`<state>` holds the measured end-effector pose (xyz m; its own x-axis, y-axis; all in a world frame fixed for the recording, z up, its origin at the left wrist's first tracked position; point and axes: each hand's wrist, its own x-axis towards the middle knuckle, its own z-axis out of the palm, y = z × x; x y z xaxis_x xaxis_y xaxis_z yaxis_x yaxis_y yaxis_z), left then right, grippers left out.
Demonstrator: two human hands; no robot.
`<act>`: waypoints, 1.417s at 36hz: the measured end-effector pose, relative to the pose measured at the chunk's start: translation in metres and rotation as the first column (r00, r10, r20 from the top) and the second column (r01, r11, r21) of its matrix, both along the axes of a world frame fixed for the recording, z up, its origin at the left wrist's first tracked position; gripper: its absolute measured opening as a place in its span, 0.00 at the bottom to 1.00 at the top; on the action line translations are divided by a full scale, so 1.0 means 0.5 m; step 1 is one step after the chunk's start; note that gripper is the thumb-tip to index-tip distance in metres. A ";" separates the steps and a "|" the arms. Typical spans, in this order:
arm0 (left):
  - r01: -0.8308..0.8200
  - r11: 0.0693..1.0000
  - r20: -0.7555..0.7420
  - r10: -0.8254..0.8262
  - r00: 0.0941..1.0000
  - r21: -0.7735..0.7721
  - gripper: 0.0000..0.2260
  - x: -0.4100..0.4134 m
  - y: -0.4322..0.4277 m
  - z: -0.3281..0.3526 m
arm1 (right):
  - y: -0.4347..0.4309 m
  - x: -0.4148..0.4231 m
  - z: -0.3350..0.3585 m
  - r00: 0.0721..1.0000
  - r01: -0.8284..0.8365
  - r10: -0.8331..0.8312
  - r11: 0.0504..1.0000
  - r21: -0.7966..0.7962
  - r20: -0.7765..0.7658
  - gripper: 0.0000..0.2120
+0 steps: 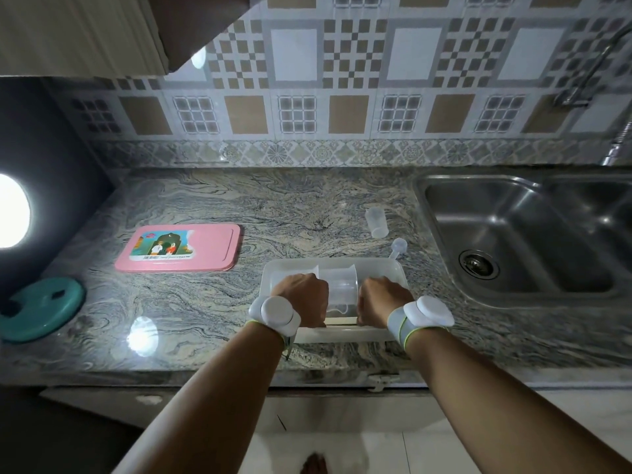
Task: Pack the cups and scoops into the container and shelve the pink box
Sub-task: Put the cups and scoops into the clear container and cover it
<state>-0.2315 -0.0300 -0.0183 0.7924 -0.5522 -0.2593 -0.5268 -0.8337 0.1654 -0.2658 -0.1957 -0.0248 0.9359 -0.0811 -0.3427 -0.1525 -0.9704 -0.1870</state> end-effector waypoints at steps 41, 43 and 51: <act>-0.407 0.866 0.184 0.468 0.864 -0.289 0.18 0.120 0.069 -0.050 | -0.077 0.101 0.042 0.914 0.023 -0.099 0.981 0.195 0.393 0.14; -0.394 0.875 0.200 0.455 0.867 -0.283 0.19 0.128 0.070 -0.055 | -0.083 0.127 0.039 0.892 0.052 -0.125 0.983 0.175 0.435 0.11; -0.338 0.874 0.218 0.427 0.878 -0.350 0.32 0.146 0.076 -0.095 | -0.129 0.252 0.013 0.925 0.005 0.018 0.998 -0.060 0.379 0.14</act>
<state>-0.1587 0.0081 -0.0659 0.9702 -0.2045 0.1302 -0.2368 -0.9146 0.3277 -0.1398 -0.2604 -0.0180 0.9955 -0.0839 0.0434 -0.0753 -0.9822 -0.1721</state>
